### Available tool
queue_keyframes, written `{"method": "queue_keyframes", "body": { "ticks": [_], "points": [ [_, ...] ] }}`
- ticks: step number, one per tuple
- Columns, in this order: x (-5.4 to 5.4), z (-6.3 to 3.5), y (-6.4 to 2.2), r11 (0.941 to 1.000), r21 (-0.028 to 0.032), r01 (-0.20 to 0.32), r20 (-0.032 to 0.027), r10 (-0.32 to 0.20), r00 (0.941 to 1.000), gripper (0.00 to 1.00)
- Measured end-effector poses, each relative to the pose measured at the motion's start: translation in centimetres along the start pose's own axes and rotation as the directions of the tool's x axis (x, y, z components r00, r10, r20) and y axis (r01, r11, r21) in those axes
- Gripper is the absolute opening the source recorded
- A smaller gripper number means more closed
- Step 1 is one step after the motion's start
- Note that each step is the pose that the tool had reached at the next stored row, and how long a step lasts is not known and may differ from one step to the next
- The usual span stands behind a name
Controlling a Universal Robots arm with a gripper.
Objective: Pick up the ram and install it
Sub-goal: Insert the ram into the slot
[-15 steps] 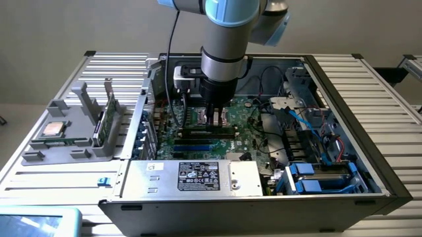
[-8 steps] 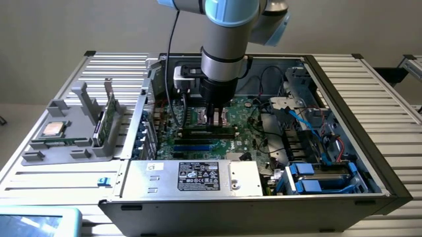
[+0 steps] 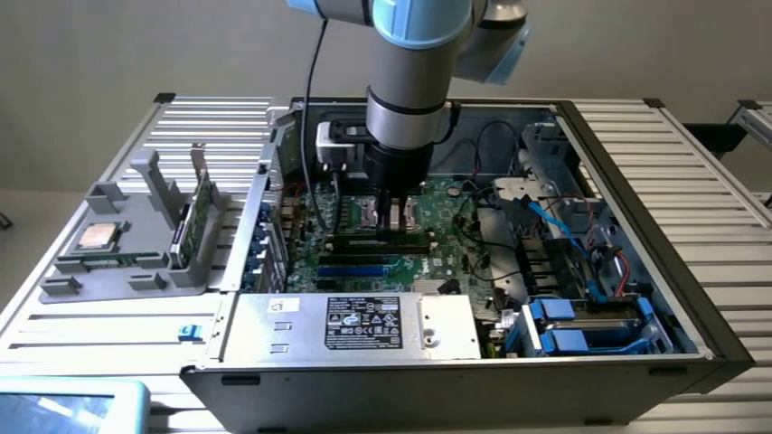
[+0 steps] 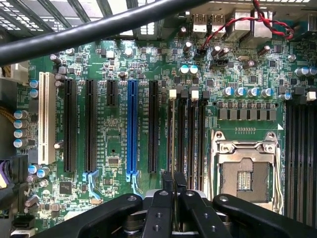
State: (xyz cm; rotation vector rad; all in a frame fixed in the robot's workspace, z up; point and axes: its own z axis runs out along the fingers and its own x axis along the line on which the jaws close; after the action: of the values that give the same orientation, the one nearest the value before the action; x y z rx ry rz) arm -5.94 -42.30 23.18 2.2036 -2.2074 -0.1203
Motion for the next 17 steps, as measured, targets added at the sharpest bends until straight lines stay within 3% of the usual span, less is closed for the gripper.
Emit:
{"method": "queue_keyframes", "body": {
  "ticks": [17],
  "points": [
    [0.02,0.42,0.00,0.9996,-0.0012,0.027,-0.0019,-0.027,0.9996,0.11]
  ]
}}
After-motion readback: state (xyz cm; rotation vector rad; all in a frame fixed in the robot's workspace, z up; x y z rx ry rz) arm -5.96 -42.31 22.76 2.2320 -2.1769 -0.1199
